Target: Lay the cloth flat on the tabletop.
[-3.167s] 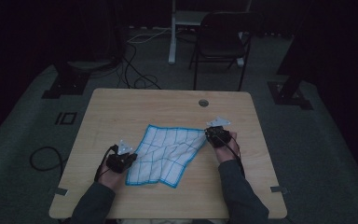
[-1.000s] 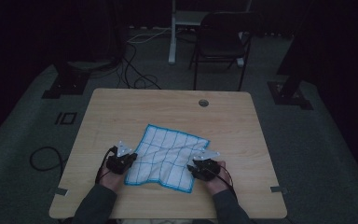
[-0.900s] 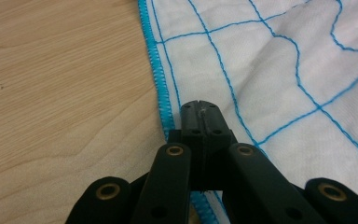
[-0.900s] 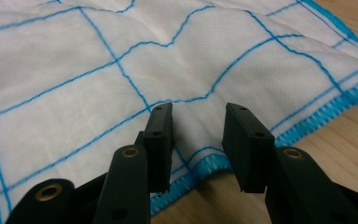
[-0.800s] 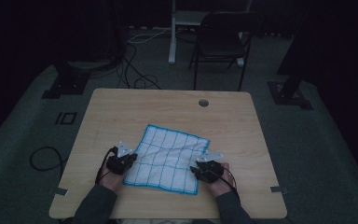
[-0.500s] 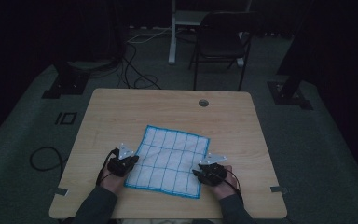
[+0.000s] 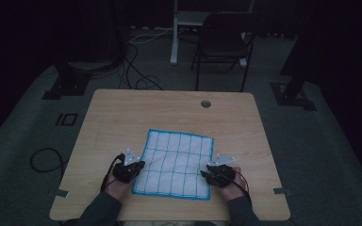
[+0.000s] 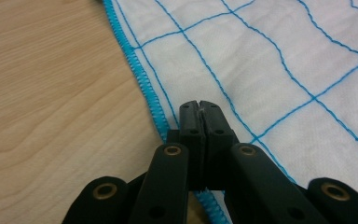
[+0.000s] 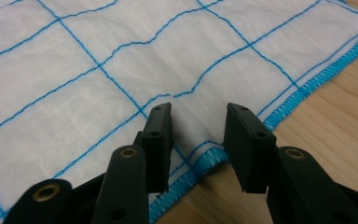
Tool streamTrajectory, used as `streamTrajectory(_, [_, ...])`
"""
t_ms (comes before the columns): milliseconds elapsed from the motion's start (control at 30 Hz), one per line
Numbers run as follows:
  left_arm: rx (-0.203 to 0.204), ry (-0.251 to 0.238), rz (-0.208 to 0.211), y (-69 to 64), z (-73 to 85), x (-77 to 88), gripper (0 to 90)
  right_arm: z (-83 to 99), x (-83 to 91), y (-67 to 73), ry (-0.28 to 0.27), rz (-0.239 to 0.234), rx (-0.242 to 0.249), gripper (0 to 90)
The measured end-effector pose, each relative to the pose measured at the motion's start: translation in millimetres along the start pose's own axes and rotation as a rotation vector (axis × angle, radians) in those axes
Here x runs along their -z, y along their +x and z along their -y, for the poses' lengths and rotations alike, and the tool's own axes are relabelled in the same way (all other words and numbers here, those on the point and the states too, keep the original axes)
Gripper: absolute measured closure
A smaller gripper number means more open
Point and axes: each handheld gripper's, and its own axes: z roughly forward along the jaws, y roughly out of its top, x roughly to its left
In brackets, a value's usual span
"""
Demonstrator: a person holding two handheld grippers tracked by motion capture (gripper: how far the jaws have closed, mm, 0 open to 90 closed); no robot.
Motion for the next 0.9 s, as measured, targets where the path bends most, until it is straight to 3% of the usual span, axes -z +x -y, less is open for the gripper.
streamTrajectory(467, [0.024, 0.004, 0.028, -16.4, 4.2, 5.2, 87.8, 4.8, 5.0, -15.3, 0.013, 0.028, -0.048, 56.5])
streamTrajectory(600, [0.016, 0.003, 0.018, -17.7, 2.3, 6.5, 81.7, 5.7, 6.3, -16.1, 0.018, 0.029, -0.048, 57.0])
streamTrajectory(767, [0.043, -0.055, -0.002, -9.6, -6.2, 14.2, 73.1, 7.2, 7.8, -15.7, 0.014, 0.03, -0.055, 56.7])
streamTrajectory(900, [0.072, -0.104, -0.009, -1.0, -14.6, 22.5, 69.0, 8.9, 12.0, -17.6, -0.022, 0.039, -0.067, 55.5])
